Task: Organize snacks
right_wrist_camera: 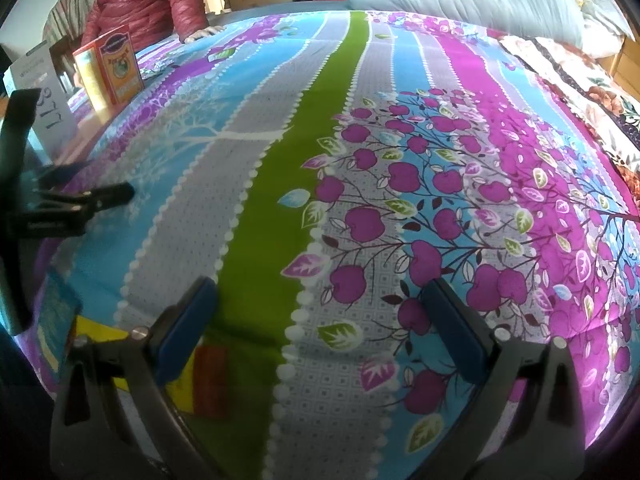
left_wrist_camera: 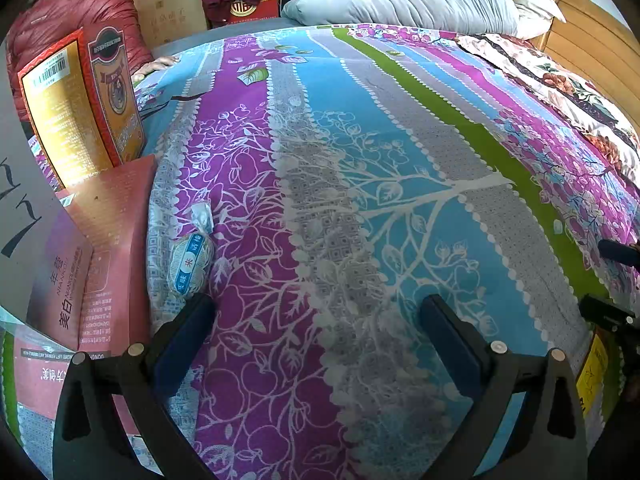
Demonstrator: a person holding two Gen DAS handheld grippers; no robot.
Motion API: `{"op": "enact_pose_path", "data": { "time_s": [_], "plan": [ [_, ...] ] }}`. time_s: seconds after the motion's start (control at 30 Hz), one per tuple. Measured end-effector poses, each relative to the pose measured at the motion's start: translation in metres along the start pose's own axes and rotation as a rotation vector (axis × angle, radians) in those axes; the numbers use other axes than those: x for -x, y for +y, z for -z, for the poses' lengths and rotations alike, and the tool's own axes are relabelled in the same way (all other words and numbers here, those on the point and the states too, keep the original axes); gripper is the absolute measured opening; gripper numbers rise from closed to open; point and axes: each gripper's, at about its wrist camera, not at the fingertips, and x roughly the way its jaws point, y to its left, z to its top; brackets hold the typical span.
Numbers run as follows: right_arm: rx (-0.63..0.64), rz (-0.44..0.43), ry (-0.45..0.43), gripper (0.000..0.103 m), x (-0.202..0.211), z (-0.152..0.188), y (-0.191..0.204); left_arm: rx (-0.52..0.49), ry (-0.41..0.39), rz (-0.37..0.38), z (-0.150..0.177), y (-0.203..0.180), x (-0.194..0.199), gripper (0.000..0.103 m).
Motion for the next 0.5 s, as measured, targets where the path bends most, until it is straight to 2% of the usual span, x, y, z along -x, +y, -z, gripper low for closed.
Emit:
{"op": "enact_pose_path", "data": {
  "time_s": [0.5],
  "plan": [
    [-0.009,-0.013,-0.002,0.103,0.0004,-0.0002,-0.0012,-0.002,-0.001,-0.002,-0.0002,0.0001,-0.0007,0.103]
  ]
}}
